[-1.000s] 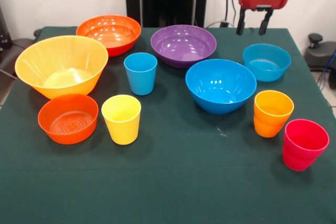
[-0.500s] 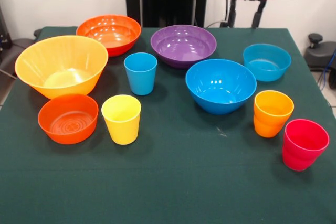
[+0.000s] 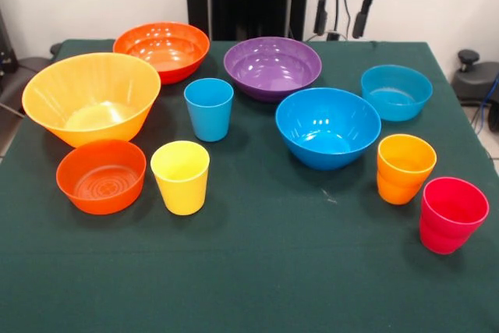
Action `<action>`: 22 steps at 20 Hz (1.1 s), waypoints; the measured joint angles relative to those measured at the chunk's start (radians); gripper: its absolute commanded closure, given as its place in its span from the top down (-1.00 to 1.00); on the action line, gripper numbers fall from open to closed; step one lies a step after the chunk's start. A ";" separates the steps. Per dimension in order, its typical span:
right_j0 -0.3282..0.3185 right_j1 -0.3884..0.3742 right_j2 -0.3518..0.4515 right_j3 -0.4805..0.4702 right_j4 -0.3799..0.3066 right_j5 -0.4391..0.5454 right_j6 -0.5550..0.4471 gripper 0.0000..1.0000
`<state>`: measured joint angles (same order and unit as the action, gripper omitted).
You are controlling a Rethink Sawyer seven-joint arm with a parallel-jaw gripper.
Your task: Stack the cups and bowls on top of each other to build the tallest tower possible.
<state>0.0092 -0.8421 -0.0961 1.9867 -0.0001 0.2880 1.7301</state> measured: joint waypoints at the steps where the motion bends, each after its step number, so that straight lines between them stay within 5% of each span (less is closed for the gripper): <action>1: -0.008 0.001 0.003 0.000 0.000 0.000 0.000 1.00; 9: -0.048 0.016 0.015 -0.002 0.000 0.000 0.000 1.00; 22: 0.015 0.040 0.009 -0.018 0.000 0.000 0.000 1.00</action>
<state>0.0246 -0.8024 -0.0870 1.9682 -0.0001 0.2882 1.7301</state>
